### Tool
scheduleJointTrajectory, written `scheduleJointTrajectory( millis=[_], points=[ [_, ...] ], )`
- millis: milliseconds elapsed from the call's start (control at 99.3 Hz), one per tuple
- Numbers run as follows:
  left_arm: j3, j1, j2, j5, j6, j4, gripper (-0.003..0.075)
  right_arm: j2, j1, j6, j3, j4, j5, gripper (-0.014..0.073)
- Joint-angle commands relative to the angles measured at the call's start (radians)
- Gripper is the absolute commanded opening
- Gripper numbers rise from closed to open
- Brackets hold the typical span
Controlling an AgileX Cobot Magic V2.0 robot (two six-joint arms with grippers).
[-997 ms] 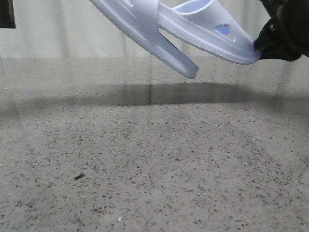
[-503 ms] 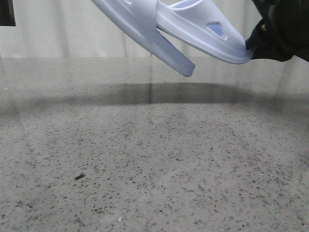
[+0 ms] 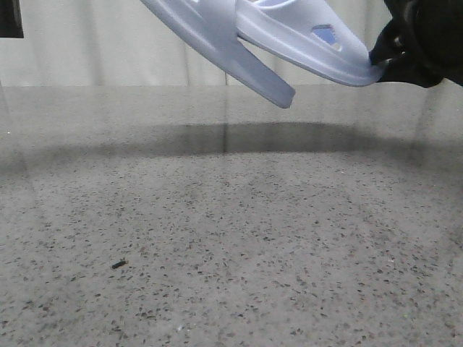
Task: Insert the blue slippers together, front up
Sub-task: 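Push the right-held slipper into the left-held slipper, nesting them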
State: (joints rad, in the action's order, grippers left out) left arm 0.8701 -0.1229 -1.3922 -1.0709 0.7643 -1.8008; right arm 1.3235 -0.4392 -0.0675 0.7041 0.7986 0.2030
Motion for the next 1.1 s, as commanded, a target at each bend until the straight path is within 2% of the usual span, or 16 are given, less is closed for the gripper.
scheduleJointTrajectory(
  millis=[0, 81, 141, 282, 564, 715, 1087],
  points=[
    [0.027, -0.031, 0.029, -0.159, -0.029, -0.059, 0.0017, -0.031, -0.019, 0.014, 0.035, -0.038, 0.037, 0.0223],
    [0.027, -0.031, 0.029, -0.161, -0.029, -0.059, 0.0017, -0.031, -0.019, 0.014, 0.035, -0.038, 0.037, 0.0335],
    [0.027, -0.031, 0.029, -0.161, -0.029, -0.059, 0.0017, -0.031, -0.019, 0.014, 0.035, -0.038, 0.037, 0.0363],
    [0.027, -0.031, 0.029, -0.148, -0.029, -0.059, 0.0017, -0.032, -0.019, 0.014, 0.035, -0.038, 0.03, 0.0363],
    [0.027, -0.031, 0.029, -0.137, -0.029, -0.059, 0.0017, -0.095, -0.017, 0.014, 0.035, -0.053, 0.117, 0.0363],
    [0.027, -0.031, 0.029, -0.135, -0.032, -0.059, 0.0017, -0.154, -0.012, 0.128, 0.035, -0.055, 0.158, 0.0363],
    [0.027, -0.031, 0.029, -0.135, -0.037, -0.059, 0.0017, -0.305, 0.129, 0.153, 0.035, -0.055, 0.122, 0.0363]
  ],
)
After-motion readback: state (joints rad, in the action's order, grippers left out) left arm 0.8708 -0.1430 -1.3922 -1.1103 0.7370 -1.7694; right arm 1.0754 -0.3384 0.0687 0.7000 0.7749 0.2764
